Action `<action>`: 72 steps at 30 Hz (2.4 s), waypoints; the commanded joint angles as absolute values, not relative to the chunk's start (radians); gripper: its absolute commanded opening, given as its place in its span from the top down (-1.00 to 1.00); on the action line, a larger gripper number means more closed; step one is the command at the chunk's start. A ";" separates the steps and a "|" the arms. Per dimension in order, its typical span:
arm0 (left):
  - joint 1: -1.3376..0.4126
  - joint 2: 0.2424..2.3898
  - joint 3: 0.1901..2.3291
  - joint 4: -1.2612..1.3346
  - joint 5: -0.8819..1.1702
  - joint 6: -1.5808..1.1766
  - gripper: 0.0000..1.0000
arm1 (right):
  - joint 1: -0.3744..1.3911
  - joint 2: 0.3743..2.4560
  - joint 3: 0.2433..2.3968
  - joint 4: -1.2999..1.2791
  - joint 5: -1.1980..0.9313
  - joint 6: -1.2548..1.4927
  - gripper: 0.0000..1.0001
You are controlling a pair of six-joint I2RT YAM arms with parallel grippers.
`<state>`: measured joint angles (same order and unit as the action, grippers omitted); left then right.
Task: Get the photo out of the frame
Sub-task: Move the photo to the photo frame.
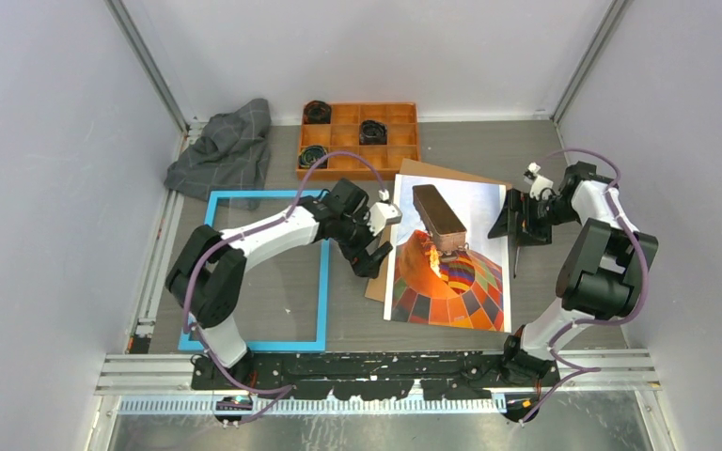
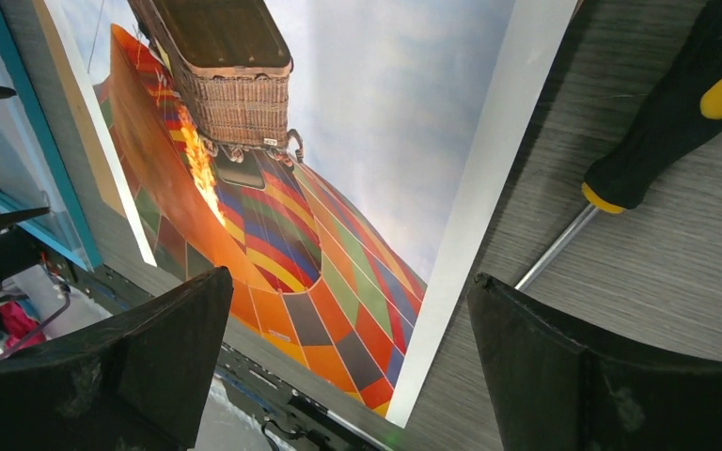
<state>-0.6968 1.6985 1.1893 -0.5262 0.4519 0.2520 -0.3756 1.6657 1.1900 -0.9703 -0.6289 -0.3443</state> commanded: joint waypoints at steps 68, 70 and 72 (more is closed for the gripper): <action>-0.776 1.957 1.249 -0.365 0.481 0.100 -1.00 | -0.449 1.791 1.273 -1.179 -0.773 -0.389 -0.68; -0.776 1.956 1.249 -0.366 0.482 0.100 -0.99 | -0.449 1.793 1.273 -1.181 -0.773 -0.388 -0.68; -0.776 1.957 1.249 -0.365 0.482 0.100 -0.99 | -0.449 1.795 1.273 -1.183 -0.783 -0.393 -0.68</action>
<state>-0.7696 1.9137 1.2491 -0.3561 0.4751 0.1036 -0.4526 1.8366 1.2697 -1.1774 -0.7792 -0.4072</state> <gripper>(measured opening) 0.996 0.839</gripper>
